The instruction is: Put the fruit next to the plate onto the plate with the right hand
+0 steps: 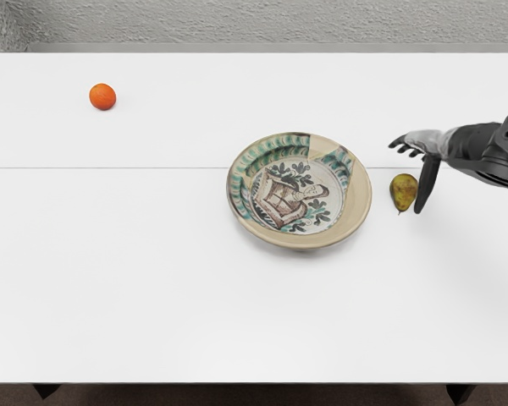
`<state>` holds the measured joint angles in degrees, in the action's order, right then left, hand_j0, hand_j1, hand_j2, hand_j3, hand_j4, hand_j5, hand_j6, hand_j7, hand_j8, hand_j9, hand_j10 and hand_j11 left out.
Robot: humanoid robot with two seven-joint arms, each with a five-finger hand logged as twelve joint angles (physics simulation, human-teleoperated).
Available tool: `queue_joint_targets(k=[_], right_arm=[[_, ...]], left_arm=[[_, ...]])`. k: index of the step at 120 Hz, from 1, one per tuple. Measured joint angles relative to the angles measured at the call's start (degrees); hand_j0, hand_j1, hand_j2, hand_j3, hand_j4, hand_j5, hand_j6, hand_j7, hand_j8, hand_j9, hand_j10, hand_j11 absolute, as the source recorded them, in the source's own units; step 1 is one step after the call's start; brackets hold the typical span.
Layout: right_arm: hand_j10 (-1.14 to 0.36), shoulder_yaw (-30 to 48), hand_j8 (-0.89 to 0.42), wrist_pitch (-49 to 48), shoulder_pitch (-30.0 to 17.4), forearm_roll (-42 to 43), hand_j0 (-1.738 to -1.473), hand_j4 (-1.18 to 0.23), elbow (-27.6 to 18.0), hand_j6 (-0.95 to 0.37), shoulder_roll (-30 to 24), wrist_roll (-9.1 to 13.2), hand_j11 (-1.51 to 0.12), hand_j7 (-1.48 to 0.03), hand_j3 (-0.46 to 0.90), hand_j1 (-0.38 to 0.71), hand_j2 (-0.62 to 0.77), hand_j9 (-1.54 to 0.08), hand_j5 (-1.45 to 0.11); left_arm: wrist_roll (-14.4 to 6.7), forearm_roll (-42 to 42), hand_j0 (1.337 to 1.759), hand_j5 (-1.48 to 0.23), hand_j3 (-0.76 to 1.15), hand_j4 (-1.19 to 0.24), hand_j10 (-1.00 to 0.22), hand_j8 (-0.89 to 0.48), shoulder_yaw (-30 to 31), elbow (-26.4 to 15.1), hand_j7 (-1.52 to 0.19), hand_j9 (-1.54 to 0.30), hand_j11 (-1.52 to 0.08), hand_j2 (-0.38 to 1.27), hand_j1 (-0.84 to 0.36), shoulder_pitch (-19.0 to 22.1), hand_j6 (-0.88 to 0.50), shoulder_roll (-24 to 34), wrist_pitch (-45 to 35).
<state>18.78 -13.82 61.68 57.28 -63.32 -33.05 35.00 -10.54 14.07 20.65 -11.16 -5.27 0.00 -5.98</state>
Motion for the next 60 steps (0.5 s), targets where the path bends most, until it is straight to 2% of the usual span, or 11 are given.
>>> queue_joint_targets(k=[34, 60], right_arm=[[-0.11, -5.38, -0.11, 10.17, -0.44, 5.39, -1.658, -0.11, 0.77, -0.11, 2.68, 0.00, -0.14, -0.14, 0.00, -0.22, -0.02, -0.14, -0.14], [-0.23, -7.32, -0.23, 10.89, -0.41, 5.99, -1.658, -0.23, 0.84, -0.23, 3.03, -1.56, -0.29, -0.29, 0.00, -0.08, -0.04, -0.29, -0.29]], left_arm=[[0.00, 0.00, 1.658, 0.00, 0.00, 0.00, 0.00, 0.00, 0.05, 0.08, 0.00, 0.00, 0.00, 0.00, 0.35, 0.00, 0.00, 0.00, 0.00], [0.00, 0.00, 1.658, 0.00, 0.00, 0.00, 0.00, 0.00, 0.00, 0.13, 0.00, 0.00, 0.00, 0.00, 0.35, 0.24, 0.00, 0.00, 0.00]])
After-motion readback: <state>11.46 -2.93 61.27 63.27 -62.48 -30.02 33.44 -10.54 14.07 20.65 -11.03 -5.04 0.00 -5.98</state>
